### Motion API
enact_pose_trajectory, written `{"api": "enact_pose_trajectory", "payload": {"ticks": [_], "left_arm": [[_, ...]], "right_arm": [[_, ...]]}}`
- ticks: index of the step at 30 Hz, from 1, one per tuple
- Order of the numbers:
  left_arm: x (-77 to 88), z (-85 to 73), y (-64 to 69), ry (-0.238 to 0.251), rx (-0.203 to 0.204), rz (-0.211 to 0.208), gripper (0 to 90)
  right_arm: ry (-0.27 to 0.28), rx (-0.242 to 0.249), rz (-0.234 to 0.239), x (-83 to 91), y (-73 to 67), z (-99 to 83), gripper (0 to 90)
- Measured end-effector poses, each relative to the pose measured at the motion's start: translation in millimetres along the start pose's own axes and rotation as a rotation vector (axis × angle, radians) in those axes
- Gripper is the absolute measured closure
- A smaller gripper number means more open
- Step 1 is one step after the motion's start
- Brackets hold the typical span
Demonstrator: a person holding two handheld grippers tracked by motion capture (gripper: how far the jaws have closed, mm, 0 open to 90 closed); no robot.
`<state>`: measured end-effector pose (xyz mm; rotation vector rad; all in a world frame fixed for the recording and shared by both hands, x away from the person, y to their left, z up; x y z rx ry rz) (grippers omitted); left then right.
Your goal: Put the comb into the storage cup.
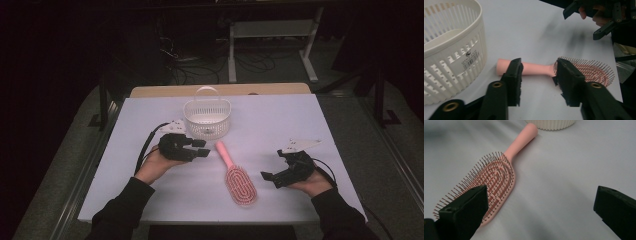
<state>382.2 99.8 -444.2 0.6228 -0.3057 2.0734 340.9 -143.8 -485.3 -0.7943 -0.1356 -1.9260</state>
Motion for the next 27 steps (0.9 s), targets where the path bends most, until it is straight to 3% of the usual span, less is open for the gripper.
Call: {"api": "enact_pose_trajectory", "payload": {"ticks": [6,10,27], "left_arm": [[-11.3,3.0,1.5,-0.033,-0.003,-0.013,73.6],[-19.3,6.6,1.6,-0.054,-0.025,0.0,90.0],[-50.5,21.5,0.9,-0.081,-0.07,0.005,90.0]], "right_arm": [[-0.003,0.0,0.0,-0.5,0.3,-0.5,0.0],[-0.002,0.0,0.002,-0.8,0.8,-0.2,0.0],[-0.003,-0.003,0.005,-1.5,0.5,-0.3,0.0]]}}
Point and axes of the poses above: each handheld gripper's, and its own axes: x roughly backward along the jaws, z roughly out of its top, y roughly to its right, the point moved 9 cm from there along -x, roughly forward along the jaws, and after that the axes turned 14 degrees about z, right-handed, at the moved point
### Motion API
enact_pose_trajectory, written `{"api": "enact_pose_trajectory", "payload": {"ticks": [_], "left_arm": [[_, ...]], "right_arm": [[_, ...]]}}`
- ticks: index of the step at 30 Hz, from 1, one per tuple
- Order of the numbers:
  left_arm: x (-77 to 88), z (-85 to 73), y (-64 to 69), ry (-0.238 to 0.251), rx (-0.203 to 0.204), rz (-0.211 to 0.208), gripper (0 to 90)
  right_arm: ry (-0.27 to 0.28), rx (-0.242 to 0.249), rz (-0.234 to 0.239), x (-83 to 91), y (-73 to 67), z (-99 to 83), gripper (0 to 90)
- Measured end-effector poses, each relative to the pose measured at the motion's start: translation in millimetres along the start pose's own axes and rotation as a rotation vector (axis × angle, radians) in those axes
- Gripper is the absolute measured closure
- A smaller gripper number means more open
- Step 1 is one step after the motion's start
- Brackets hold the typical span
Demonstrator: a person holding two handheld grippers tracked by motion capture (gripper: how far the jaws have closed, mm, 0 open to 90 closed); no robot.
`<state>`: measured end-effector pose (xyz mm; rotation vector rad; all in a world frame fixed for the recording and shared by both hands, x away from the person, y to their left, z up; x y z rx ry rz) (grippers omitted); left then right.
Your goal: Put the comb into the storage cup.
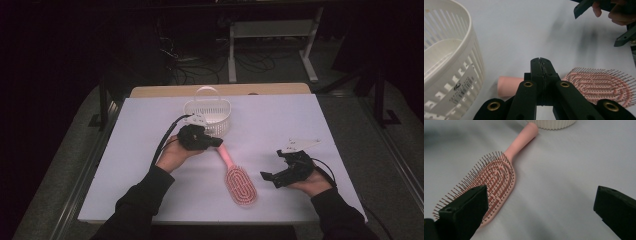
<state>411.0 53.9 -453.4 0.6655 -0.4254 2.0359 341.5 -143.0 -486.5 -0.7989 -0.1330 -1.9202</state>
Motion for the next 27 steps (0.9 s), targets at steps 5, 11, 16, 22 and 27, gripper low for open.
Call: {"api": "enact_pose_trajectory", "payload": {"ticks": [5,11,16,22,27], "left_arm": [[-13.5,4.2,-0.9,-0.02,-0.014,0.009,90.0],[-26.1,3.9,-0.7,-0.044,-0.031,0.02,90.0],[-35.8,2.1,-2.9,-0.064,-0.035,0.046,90.0],[-46.9,-3.3,-7.3,-0.09,-0.044,0.074,90.0],[-55.3,-7.6,-9.3,-0.11,-0.054,0.098,90.0]], "right_arm": [[0.001,-0.001,0.001,0.2,-0.1,-0.2,0.0],[0.003,-0.001,0.002,0.9,0.3,-0.1,0.0],[0.004,-0.001,0.003,1.0,0.4,-0.1,0.0],[0.004,-0.002,0.003,1.0,0.5,-0.2,0.0],[0.002,-0.004,0.003,0.8,0.4,-0.5,0.0]]}}
Point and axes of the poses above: each handheld gripper's, and its own axes: x roughly backward along the jaws, z roughly out of its top, y roughly to its right, the point moved 9 cm from there along -x, roughly forward along the jaws, and after that the axes turned 14 degrees about z, right-handed, at the moved point
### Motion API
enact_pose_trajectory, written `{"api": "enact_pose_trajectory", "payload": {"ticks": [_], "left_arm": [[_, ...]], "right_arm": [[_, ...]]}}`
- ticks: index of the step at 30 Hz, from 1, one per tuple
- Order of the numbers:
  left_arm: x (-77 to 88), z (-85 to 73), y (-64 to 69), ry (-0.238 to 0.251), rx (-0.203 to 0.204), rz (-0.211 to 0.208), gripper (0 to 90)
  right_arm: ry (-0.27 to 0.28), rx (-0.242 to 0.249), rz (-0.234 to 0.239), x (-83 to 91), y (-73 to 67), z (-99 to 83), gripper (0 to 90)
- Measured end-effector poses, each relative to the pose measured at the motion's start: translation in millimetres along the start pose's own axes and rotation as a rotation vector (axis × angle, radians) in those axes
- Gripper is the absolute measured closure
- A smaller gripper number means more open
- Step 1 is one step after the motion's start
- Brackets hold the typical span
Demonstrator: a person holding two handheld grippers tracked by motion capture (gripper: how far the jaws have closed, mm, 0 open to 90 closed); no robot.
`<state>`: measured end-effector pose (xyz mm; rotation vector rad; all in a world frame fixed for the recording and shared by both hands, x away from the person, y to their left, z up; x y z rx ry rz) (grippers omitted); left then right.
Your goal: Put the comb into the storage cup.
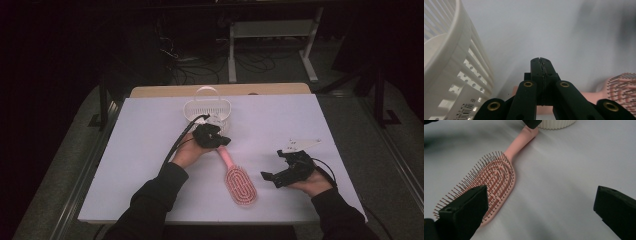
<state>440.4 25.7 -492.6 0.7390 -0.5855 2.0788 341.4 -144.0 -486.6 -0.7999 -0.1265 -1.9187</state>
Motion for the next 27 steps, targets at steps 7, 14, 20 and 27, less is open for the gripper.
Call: {"api": "enact_pose_trajectory", "payload": {"ticks": [7,14,20,27], "left_arm": [[-7.4,-2.1,-1.7,-0.034,-0.022,0.039,90.0],[-12.9,-3.7,-1.1,-0.058,-0.035,0.061,90.0],[-14.5,-8.7,-1.8,-0.086,-0.042,0.066,90.0],[-10.7,-12.4,-4.2,-0.106,-0.047,0.069,90.0]], "right_arm": [[0.0,0.0,0.0,0.1,0.0,-0.2,0.0],[-0.002,0.0,0.0,0.1,0.1,-0.5,0.0],[-0.005,-0.001,0.0,-0.1,0.0,-1.0,0.0],[-0.003,-0.001,0.0,0.2,0.3,-1.0,0.0]]}}
Point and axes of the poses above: each handheld gripper's, and its own axes: x roughly backward along the jaws, z roughly out of its top, y roughly to its right, the point moved 9 cm from there along -x, roughly forward along the jaws, and after that the axes turned 14 degrees about z, right-handed, at the moved point
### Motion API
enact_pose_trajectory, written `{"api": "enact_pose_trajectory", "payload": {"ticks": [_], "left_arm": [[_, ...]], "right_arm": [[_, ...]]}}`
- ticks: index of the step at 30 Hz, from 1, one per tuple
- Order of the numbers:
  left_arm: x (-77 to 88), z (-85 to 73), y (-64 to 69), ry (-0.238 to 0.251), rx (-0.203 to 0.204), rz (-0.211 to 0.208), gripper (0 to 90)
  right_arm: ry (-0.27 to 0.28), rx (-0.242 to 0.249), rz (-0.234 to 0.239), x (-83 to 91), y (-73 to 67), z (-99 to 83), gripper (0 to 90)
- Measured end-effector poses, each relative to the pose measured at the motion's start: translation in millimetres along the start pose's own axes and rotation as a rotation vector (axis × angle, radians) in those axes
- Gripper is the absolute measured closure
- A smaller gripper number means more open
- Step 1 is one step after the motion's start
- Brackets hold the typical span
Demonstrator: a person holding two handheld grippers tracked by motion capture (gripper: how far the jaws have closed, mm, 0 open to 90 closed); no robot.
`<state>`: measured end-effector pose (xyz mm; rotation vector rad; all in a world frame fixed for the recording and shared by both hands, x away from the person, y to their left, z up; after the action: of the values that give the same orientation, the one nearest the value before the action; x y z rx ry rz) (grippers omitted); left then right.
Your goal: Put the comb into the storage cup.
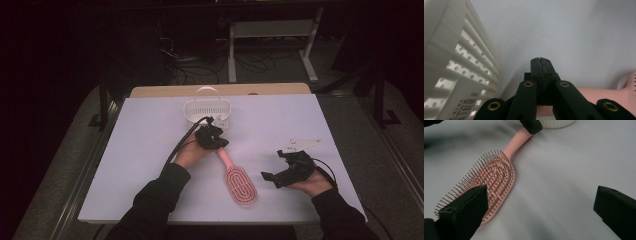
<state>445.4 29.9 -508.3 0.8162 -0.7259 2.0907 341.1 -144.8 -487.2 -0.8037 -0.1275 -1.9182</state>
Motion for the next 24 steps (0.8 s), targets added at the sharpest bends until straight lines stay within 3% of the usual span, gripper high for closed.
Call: {"api": "enact_pose_trajectory", "payload": {"ticks": [15,24], "left_arm": [[9.6,-15.9,-8.5,-0.034,0.001,-0.002,90.0],[16.4,-38.4,-13.4,-0.089,-0.007,0.0,90.0]], "right_arm": [[-0.001,-0.003,-0.001,-0.5,0.0,-0.2,0.0],[0.001,-0.003,-0.001,-0.1,0.6,-0.1,0.0]]}}
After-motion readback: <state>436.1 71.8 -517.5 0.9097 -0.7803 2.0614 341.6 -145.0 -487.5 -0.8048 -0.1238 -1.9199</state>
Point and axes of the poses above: each handheld gripper's, and its own axes: x roughly backward along the jaws, z roughly out of its top, y roughly to its right, the point moved 9 cm from there along -x, roughly forward along the jaws, and after that the axes turned 14 degrees about z, right-handed, at the moved point
